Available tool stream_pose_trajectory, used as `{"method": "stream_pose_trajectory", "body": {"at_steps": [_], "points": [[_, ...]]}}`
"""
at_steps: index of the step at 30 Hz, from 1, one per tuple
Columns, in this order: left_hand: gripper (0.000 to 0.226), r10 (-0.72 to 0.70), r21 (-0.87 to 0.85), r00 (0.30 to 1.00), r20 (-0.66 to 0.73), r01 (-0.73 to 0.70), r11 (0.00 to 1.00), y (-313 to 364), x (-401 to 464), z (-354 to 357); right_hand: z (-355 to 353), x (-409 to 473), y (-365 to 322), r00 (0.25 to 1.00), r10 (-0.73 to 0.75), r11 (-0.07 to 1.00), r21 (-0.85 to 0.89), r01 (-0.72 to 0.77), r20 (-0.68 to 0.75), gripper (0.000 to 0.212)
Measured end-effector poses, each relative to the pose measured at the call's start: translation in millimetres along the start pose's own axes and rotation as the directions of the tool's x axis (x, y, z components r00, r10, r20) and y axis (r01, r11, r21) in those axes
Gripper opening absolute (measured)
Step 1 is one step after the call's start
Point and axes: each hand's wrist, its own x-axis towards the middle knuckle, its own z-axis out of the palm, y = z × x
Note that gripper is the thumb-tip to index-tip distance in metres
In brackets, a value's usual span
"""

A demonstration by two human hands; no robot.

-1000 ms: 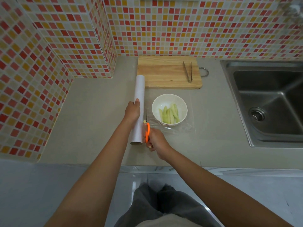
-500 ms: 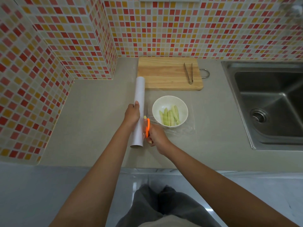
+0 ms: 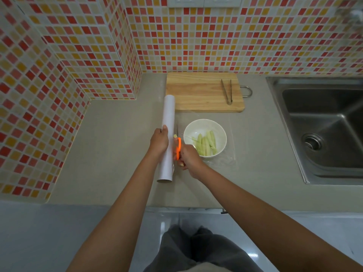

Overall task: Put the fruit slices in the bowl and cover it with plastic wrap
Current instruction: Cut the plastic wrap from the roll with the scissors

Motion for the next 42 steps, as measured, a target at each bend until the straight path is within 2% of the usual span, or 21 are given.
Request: {"method": "stream_pose_trajectory", "body": {"at_steps": [17,32,42], "points": [[0.053,0.027,0.032,1.0,-0.007,-0.027,0.999,0.2,-0.6,-0.6,-4.0,13.4,-27.3,1.0,-0.008,1.0,-0.022,0.008,0.022,0.056],[0.051,0.02,0.028,1.0,0.004,-0.02,0.999,2.6,-2.6,-0.6,-7.4,31.1,-48.0,0.999,-0.021,1.0,0.0,0.021,-0.032,0.046],[0.05,0.025,0.034,1.0,-0.014,-0.024,0.999,1.9,-3.0,-4.3,-10.6,37.2,-67.1,1.0,-0.003,0.999,-0.053,0.003,0.001,0.041]]}}
